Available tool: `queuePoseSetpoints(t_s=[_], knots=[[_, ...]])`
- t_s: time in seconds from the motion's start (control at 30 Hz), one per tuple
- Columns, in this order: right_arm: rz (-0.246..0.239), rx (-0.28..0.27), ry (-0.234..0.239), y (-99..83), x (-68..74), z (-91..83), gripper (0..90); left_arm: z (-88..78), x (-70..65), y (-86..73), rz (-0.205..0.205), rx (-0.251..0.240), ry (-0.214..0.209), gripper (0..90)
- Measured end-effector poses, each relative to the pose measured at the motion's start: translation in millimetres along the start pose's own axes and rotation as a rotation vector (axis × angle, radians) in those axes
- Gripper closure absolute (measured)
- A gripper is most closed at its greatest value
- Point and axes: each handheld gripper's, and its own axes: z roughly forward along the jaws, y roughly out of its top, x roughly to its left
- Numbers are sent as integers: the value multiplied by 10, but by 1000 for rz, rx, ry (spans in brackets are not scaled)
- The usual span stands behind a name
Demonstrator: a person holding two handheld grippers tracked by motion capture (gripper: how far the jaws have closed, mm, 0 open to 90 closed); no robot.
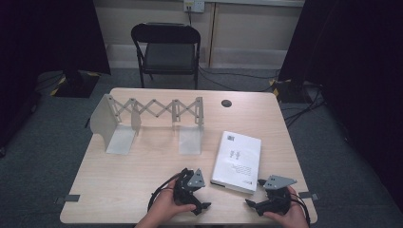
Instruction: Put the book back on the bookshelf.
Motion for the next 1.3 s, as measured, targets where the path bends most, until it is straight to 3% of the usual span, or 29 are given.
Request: queuePoseSetpoints(t_s=[0.23,0.4,0.5,0.53,0.6,0.63,0.77,0.8,1.0,1.07,1.13,1.3], knots=[[8,0,-7,3,8,2,86,6,-4,9,-8,3,9,0],[17,0,-18,8,16,7,89,2,3,51,-3,43,9,0],[39,-3,-40,13,40,-2,157,14,10,81,-8,57,13,1],[42,-9,-44,12,38,-9,185,16,13,94,-26,52,28,16],[54,-7,-54,17,25,-39,303,6,21,115,-51,23,47,129],[61,-14,-51,14,17,-46,300,-1,28,121,-56,26,53,200],[59,-16,-36,27,39,-35,313,8,47,133,-48,16,44,248],[55,-11,-37,37,54,-31,349,5,51,145,-30,24,37,273],[68,-6,-83,107,45,14,454,34,93,200,-45,8,50,413],[80,-13,-70,100,27,12,457,48,101,219,-55,8,67,424],[78,-6,-70,110,27,7,460,52,103,253,-35,2,79,424],[67,-15,-69,132,26,-20,466,72,104,317,-16,13,72,432]])
